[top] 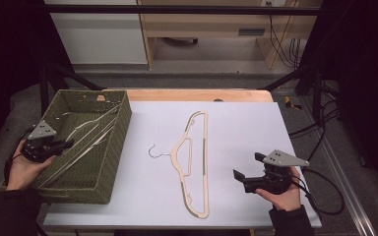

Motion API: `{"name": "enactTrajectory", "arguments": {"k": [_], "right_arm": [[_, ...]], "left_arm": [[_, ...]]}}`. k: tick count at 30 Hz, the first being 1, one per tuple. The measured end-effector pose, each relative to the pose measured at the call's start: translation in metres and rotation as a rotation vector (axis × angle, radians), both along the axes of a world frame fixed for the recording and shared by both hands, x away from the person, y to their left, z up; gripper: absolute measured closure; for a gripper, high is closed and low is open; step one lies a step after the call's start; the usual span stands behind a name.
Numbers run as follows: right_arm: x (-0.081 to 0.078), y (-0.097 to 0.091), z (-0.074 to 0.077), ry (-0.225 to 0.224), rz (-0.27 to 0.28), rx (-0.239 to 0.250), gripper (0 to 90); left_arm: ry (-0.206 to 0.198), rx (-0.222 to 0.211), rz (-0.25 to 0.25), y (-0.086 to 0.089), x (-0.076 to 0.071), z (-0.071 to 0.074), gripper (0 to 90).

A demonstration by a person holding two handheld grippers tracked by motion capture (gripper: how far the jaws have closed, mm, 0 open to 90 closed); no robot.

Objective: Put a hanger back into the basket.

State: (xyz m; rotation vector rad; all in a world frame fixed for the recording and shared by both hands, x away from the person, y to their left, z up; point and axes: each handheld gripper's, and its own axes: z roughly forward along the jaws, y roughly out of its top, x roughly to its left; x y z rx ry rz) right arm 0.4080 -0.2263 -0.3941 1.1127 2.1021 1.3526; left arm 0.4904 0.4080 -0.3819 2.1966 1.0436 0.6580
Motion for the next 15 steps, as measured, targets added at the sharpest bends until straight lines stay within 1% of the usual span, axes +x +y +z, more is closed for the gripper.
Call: {"name": "enactTrajectory", "arguments": {"k": [1,2,3,4,6,7,8,9,12,13,15], "right_arm": [[0.0,0.0,0.0,-0.001,0.002,-0.001,4.5],[0.0,0.001,-0.001,0.002,0.001,-0.001,4.6],[0.0,0.001,-0.001,0.003,0.004,-0.002,4.7],[0.0,0.001,-0.001,0.002,0.009,-0.007,4.7],[0.0,0.002,-0.001,0.004,0.005,-0.002,4.9],[0.0,0.002,-0.001,0.004,0.006,-0.003,5.0],[0.001,0.003,-0.002,0.004,0.007,-0.002,5.1],[0.0,0.003,-0.002,0.005,0.009,-0.003,5.2],[0.0,0.003,-0.002,0.006,0.01,-0.003,5.5],[0.0,0.003,-0.002,0.006,0.01,-0.003,5.6],[0.0,0.003,-0.002,0.006,0.016,-0.007,5.7]], "left_arm": [[0.028,0.01,-0.002,0.0,0.001,-0.003,84.8],[0.04,0.006,0.005,-0.001,0.001,-0.005,83.8],[0.049,0.004,0.005,-0.002,0.001,-0.007,83.5],[0.061,-0.017,-0.005,-0.001,0.001,-0.007,82.8],[0.069,-0.016,-0.007,-0.003,0.001,-0.008,81.9],[0.079,-0.027,-0.012,-0.005,0.001,-0.008,81.5],[0.096,-0.023,-0.027,-0.005,0.001,-0.008,80.4],[0.107,-0.025,-0.03,-0.007,0.0,-0.009,79.1],[0.124,-0.024,-0.043,-0.011,0.0,-0.01,75.2],[0.129,-0.023,-0.041,-0.012,0.0,-0.011,73.2],[0.125,-0.017,-0.032,-0.014,-0.001,-0.012,71.9]]}}
